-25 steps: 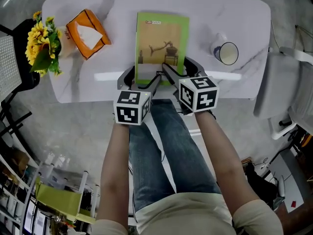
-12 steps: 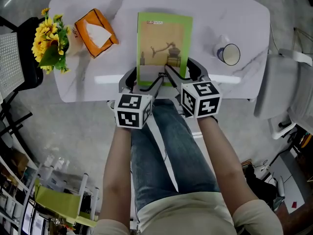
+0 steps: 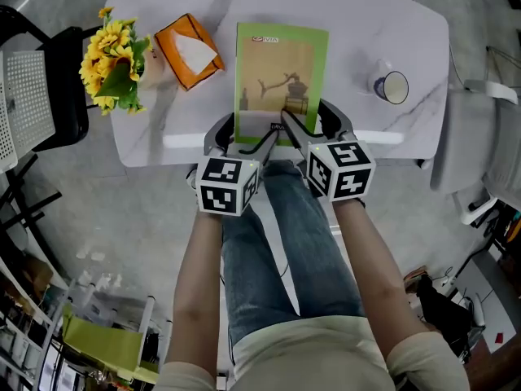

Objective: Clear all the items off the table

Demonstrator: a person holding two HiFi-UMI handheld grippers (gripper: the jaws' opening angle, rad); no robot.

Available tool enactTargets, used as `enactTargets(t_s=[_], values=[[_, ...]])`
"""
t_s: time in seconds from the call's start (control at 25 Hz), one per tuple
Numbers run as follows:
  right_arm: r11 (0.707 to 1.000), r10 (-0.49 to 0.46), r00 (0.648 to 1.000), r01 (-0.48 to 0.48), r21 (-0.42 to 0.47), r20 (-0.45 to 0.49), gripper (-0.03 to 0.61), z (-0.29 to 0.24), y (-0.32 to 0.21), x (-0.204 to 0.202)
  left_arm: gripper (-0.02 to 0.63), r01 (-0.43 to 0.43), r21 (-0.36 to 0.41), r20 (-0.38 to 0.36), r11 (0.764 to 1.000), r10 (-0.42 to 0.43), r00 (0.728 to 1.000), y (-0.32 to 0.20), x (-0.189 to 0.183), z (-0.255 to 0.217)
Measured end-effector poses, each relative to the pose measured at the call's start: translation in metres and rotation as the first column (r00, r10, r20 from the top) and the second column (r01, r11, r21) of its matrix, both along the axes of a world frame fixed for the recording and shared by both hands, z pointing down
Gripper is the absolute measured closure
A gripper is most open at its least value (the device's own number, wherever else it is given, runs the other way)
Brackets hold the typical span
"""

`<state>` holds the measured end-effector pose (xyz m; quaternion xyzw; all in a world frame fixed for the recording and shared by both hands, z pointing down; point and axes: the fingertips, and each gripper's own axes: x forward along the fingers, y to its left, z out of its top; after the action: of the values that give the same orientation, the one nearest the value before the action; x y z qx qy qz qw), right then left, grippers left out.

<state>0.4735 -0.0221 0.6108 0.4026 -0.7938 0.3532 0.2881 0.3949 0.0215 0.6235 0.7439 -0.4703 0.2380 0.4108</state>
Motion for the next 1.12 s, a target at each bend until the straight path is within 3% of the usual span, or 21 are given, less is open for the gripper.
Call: enactTargets(t_s=[0.6,1.12], values=[[0.997,0.014,1.000,-0.013,0.080,-0.015,0.287,-0.063,0.032,-0.073,0.241,-0.016,0.064,-0.027,0.998,0.018,0.999,0.031,-0.073,-0.057],[0.992,-0.006,1.000,0.009,0.125,-0.026,0.293,-0.125,0.057,-0.159,0.245,0.012,0.100,-0.051,0.995,-0.006,0.999,0.056,-0.159,-0.115]])
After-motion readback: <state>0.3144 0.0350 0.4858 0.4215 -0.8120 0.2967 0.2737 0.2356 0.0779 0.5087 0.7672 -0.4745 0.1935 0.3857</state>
